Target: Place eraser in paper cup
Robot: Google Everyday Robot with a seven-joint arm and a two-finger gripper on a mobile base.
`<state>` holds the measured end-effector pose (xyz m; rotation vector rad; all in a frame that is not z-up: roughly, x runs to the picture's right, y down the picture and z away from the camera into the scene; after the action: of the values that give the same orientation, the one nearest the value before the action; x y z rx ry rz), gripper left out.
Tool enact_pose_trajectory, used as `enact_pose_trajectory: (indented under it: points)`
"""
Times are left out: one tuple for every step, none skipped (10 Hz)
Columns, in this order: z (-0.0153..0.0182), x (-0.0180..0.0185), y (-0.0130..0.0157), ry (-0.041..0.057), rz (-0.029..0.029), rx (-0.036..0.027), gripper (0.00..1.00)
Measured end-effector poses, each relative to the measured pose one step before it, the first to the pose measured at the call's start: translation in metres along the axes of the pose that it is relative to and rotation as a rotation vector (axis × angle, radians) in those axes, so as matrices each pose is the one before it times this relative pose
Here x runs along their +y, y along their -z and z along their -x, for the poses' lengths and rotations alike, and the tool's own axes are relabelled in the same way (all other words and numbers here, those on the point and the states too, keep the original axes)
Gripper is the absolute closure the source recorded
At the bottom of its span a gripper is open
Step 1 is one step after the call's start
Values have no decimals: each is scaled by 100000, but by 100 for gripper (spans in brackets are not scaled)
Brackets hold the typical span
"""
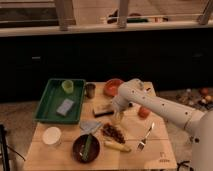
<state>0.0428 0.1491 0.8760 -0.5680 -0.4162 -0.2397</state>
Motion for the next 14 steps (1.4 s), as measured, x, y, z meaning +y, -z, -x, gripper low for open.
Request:
enact_pose_trajectory:
  points:
    - [616, -599, -307, 2931, 579, -308, 20]
    - [142, -312, -139, 1880, 829, 82, 20]
    - [342, -768, -297, 3217, 1206, 44, 20]
    - [346, -597, -165, 1379, 401, -166, 20]
    - [-384, -118, -11, 409, 1100, 347, 20]
    - [-105, -407, -131, 575, 949, -107, 21]
    - [79, -348, -175, 489, 381, -138, 24]
    - [-6, -164, -363, 416, 1360, -63, 34]
    - [-125, -89, -382, -184, 491, -211, 42]
    - [-58, -71, -612, -333, 1115, -536, 53]
    - [148, -160, -461, -55, 697, -588, 63]
    - [36, 20, -117, -138, 568, -368, 72]
    - [-29, -22, -77, -341, 268, -458, 83]
    - [130, -62, -21, 302, 375, -46, 93]
